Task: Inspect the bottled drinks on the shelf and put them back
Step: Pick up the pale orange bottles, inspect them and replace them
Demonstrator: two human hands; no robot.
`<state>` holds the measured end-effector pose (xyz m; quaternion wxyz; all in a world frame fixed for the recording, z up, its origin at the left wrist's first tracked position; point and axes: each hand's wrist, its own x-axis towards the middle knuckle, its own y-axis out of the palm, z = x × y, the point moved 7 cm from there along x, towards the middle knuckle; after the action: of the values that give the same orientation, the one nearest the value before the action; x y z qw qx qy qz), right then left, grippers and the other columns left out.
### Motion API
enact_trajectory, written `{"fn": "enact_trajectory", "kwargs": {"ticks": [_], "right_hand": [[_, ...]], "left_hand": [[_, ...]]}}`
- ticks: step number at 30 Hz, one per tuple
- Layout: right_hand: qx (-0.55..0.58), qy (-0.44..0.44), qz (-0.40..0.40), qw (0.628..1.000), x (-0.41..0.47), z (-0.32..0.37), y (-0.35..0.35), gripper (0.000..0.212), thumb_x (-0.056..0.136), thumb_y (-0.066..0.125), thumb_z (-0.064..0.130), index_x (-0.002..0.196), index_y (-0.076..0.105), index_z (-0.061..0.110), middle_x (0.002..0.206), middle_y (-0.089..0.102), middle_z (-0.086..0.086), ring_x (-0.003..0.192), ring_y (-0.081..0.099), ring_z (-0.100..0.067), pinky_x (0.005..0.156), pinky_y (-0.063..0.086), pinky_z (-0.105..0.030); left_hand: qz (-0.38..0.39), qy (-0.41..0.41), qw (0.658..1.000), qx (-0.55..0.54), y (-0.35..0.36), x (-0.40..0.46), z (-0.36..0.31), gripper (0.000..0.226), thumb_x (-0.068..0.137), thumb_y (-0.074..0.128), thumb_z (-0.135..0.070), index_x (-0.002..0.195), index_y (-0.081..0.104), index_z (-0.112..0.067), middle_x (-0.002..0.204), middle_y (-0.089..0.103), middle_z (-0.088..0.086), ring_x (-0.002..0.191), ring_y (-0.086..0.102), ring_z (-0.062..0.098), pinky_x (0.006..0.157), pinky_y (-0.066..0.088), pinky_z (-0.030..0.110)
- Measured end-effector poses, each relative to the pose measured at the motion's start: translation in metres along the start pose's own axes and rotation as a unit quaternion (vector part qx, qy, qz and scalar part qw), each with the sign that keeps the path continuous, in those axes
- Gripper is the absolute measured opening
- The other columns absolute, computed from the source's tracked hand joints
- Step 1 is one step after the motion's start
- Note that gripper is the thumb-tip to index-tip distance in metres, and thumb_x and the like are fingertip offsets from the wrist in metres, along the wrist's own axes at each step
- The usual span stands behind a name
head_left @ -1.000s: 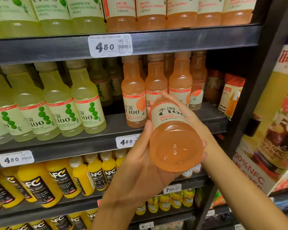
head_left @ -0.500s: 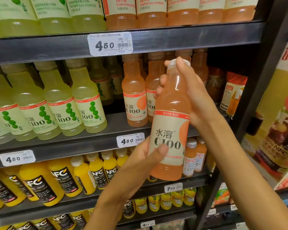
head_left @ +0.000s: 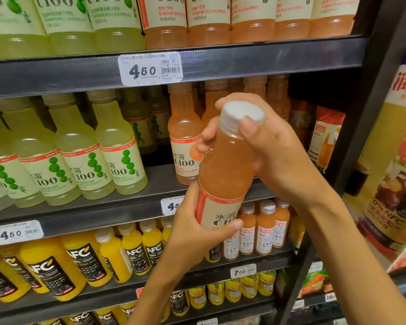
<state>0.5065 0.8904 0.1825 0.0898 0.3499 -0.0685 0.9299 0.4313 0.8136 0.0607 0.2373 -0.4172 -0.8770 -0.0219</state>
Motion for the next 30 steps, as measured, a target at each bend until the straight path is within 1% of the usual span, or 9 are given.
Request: {"fn": "enact_trajectory", "kwargs": {"ticks": [4,8,13,15,17,18,23,26,30], "right_hand": [[0.014,-0.035,0.081,0.996,-0.012,0.008,0.009,0.048,0.085,0.065,0.037,0.12,0.047,0.008,0.102,0.066,-0.002,0.096,0.063,-0.021,0.086,0.048,-0.034],[0.017,-0.046,0.139,0.989,-0.018,0.01,0.015,0.046,0.08,0.072,0.03,0.115,0.052,0.008,0.105,0.066,-0.002,0.1,0.063,-0.021,0.089,0.047,-0.035],[0.0,-0.053,0.149,0.987,-0.015,0.012,0.015,0.046,0.08,0.073,0.029,0.115,0.052,0.008,0.106,0.066,0.0,0.101,0.063,-0.02,0.089,0.047,-0.034],[-0.012,-0.055,0.138,0.989,-0.011,0.01,0.011,0.046,0.08,0.072,0.033,0.115,0.052,0.01,0.105,0.066,0.002,0.099,0.064,-0.02,0.088,0.048,-0.033],[-0.006,-0.039,0.121,0.992,-0.004,0.004,0.008,0.045,0.081,0.071,0.037,0.114,0.053,0.01,0.102,0.067,0.002,0.095,0.065,-0.021,0.085,0.049,-0.033],[0.009,-0.024,0.115,0.993,0.0,0.0,0.007,0.045,0.082,0.07,0.038,0.113,0.054,0.01,0.101,0.068,0.0,0.092,0.066,-0.022,0.083,0.05,-0.034],[0.134,0.058,0.085,0.986,0.008,-0.023,0.003,0.028,0.083,0.069,0.031,0.098,0.057,0.011,0.082,0.066,-0.006,0.068,0.065,-0.022,0.068,0.052,-0.034],[0.125,0.086,-0.001,0.988,0.011,-0.033,-0.009,0.018,0.087,0.06,0.028,0.094,0.058,0.012,0.073,0.061,-0.003,0.063,0.061,-0.018,0.062,0.052,-0.033],[0.12,0.134,-0.091,0.979,0.012,-0.045,-0.021,0.023,0.09,0.062,0.038,0.092,0.06,0.015,0.075,0.065,-0.004,0.066,0.065,-0.016,0.057,0.053,-0.029]], "left_hand": [[-0.017,0.022,0.999,0.046,-0.006,0.006,0.001,0.073,0.056,0.086,-0.034,0.116,0.048,-0.053,0.11,0.066,-0.021,0.101,0.064,0.001,0.074,0.051,0.012],[-0.02,0.033,0.997,0.061,-0.009,0.011,0.004,0.081,0.055,0.086,-0.03,0.127,0.05,-0.036,0.117,0.064,-0.014,0.111,0.061,0.006,0.08,0.051,0.015],[0.01,0.021,0.998,0.055,-0.009,0.012,0.004,0.08,0.056,0.087,-0.027,0.129,0.053,-0.025,0.116,0.066,-0.012,0.109,0.062,0.006,0.079,0.051,0.014],[0.036,0.006,0.998,0.044,-0.007,0.009,0.005,0.079,0.056,0.088,-0.025,0.126,0.052,-0.037,0.114,0.066,-0.016,0.106,0.063,0.003,0.078,0.051,0.012],[0.071,-0.014,0.997,0.016,-0.003,0.005,0.005,0.072,0.057,0.089,-0.023,0.112,0.054,-0.053,0.11,0.067,-0.02,0.101,0.065,0.001,0.075,0.052,0.011],[0.09,-0.026,0.996,-0.005,0.0,0.003,0.006,0.069,0.058,0.088,-0.02,0.109,0.055,-0.053,0.109,0.068,-0.018,0.1,0.066,0.003,0.074,0.052,0.012],[0.131,-0.064,0.985,-0.089,0.016,-0.006,0.013,0.064,0.062,0.084,-0.012,0.115,0.057,-0.037,0.114,0.069,-0.002,0.105,0.067,0.016,0.079,0.054,0.021],[0.124,-0.082,0.982,-0.119,0.018,-0.01,0.014,0.062,0.067,0.081,-0.021,0.121,0.055,-0.037,0.119,0.067,0.002,0.111,0.064,0.021,0.086,0.053,0.027],[0.074,-0.079,0.987,-0.116,0.016,-0.007,0.005,0.052,0.075,0.065,-0.041,0.123,0.054,-0.024,0.111,0.07,0.001,0.101,0.068,0.017,0.077,0.054,0.022]]}}
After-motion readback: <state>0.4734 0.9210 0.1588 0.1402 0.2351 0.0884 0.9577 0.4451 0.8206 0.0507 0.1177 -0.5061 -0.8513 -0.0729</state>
